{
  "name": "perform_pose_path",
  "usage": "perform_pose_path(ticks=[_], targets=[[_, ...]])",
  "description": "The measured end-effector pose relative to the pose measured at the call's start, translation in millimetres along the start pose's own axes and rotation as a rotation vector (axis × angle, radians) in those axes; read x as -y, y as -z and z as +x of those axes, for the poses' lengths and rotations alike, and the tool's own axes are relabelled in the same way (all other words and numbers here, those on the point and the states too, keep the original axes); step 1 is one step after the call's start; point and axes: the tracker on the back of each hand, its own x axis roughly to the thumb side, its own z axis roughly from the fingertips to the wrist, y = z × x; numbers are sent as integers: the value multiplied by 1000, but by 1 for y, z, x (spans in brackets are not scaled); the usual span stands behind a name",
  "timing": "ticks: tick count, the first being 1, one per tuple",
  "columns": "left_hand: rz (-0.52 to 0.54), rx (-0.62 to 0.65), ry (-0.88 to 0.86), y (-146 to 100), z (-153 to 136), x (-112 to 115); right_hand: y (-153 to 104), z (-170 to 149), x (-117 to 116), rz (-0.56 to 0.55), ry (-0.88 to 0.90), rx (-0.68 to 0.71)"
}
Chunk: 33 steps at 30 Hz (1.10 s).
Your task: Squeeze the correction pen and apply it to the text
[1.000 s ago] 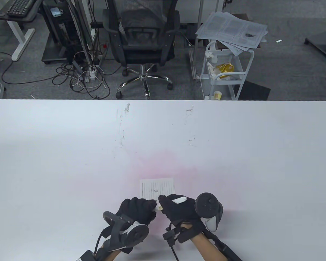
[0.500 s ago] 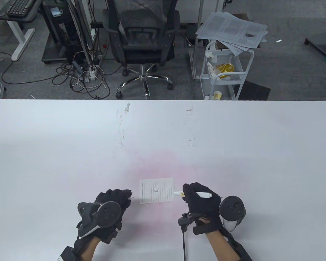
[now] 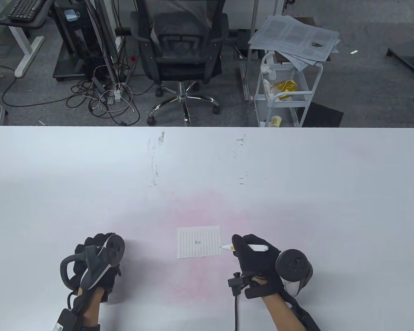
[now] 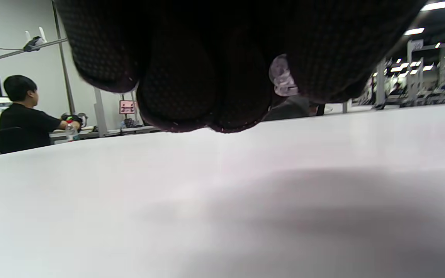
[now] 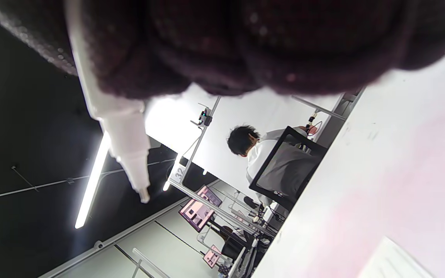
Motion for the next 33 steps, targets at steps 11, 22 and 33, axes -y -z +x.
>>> perform_pose_path(ticks=[11,22,33], targets=[[-154,10,96,7,5,22,-2,-2,-4,16,-47,11],[-157,9,70,4,1,20,-3,-1,-3,11,-55,2],[140,113,-174,-16,16,-20,0,0,1,-11,-54,-14]])
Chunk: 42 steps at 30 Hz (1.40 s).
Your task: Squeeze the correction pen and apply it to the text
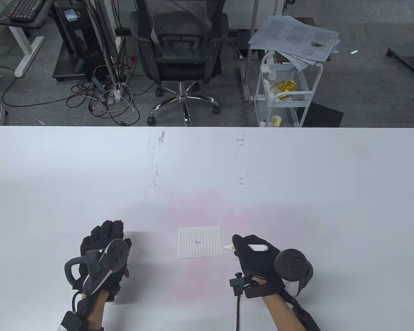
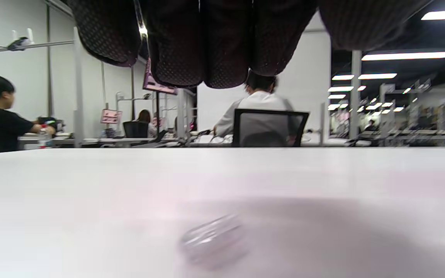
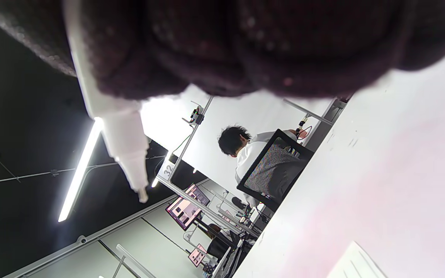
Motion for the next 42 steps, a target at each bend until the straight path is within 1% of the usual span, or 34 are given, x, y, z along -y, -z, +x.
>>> perform_pose_path(ticks=[2,4,8,13,19,20,25,27,28,31,35,39,42], targets=[[-2,62,-34,-3,12,-2,1,0,0,3,-6,-6],[-32,119,-74,-6,27,-1,2,0,-1,8,-21,-10],[-154,279,-113,-10,62,11,3,1,-5,24,-72,-21],[-255,343,-71,-8,93,28,5,5,-11,45,-126,-17],[-369,382,-45,-4,110,47,9,10,-22,94,-210,-3],[-420,389,-12,-3,113,51,11,12,-25,104,-232,3],[-525,417,36,0,121,61,19,21,-43,164,-341,25],[-635,434,54,-1,122,71,24,26,-53,181,-426,36],[-663,431,59,-2,122,72,27,29,-59,194,-469,48],[-647,437,64,-2,122,72,38,33,-80,224,-559,57],[-648,440,61,-2,122,73,51,32,-110,317,-643,14],[-652,440,54,-2,121,73,55,31,-127,371,-686,11],[-653,440,56,-2,121,73,56,30,-132,380,-727,15]])
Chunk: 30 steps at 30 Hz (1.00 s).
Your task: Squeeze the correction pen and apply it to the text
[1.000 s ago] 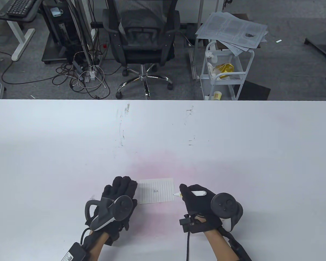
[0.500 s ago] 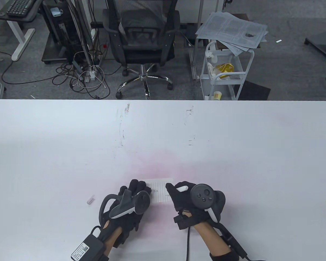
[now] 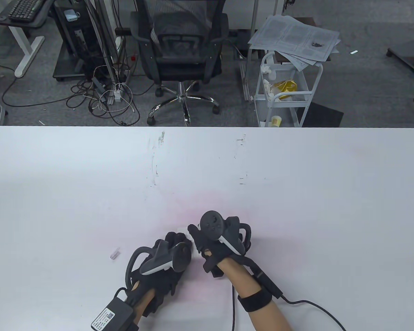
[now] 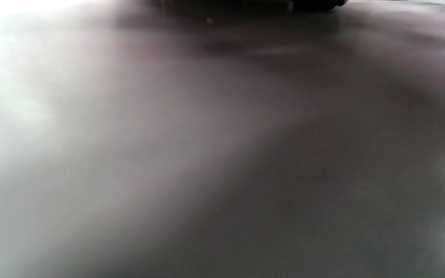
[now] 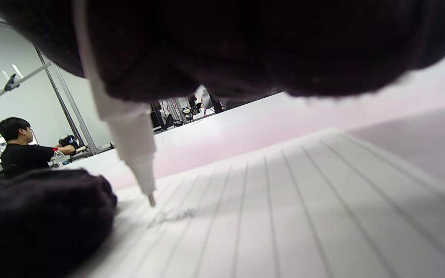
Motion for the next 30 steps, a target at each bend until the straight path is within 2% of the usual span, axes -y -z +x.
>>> perform_pose_path(ticks=[22,26,30], targets=[[-6,-3,-1,0,-1,0,5,7,-5,0,-22,21],[-7,-3,0,0,-1,0,5,6,-5,-29,-11,15],[-6,-4,1,0,0,0,5,6,-5,18,-12,33]])
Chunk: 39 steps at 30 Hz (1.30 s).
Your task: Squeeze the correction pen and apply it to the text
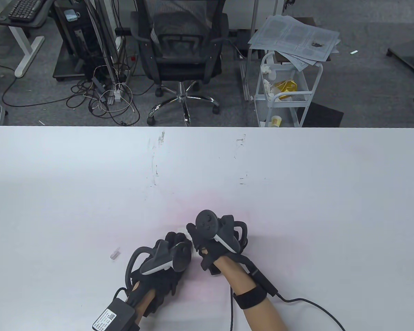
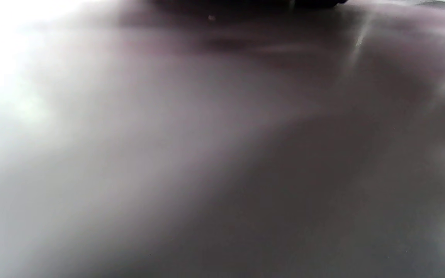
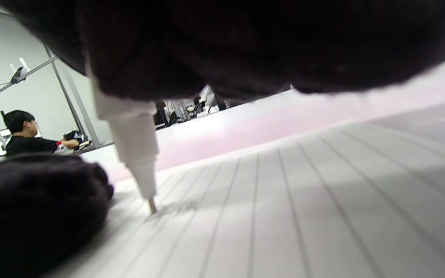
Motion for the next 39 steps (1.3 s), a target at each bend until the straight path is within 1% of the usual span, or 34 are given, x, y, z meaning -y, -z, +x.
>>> perform_pose_path(ticks=[5,10,14,16,19,22,23,25,27,28,29,30,32,36,37,39], targets=[[0,0,1,0,0,0,0,0,0,-48,-11,-8],[0,0,1,0,0,0,-1,0,0,-1,-13,11],[0,-1,4,0,0,0,-1,-1,-1,-58,5,-5],[0,-1,3,0,0,0,-1,-1,-1,-47,4,0],[0,0,1,0,0,0,-1,-1,-1,-1,8,12],[0,0,1,0,0,0,-2,-3,-2,-56,10,-3],[0,0,2,0,0,0,-2,-3,-2,-60,15,-10],[0,0,2,0,0,0,-2,-3,-1,-53,11,-5],[0,0,1,0,0,0,-1,-2,-1,-1,7,15],[-1,0,1,0,0,0,-1,-2,0,3,1,12],[-1,0,0,0,0,0,-1,-2,0,-11,-5,4],[-1,1,0,0,0,0,-2,-3,0,-55,-16,-6],[-1,-1,3,0,0,0,-3,-6,-1,-72,4,-16],[-1,0,2,0,0,1,-2,-6,-1,-9,14,11],[-1,0,2,0,0,1,-2,-6,0,-14,7,9],[-1,0,2,0,0,1,-3,-6,0,-58,5,-1]])
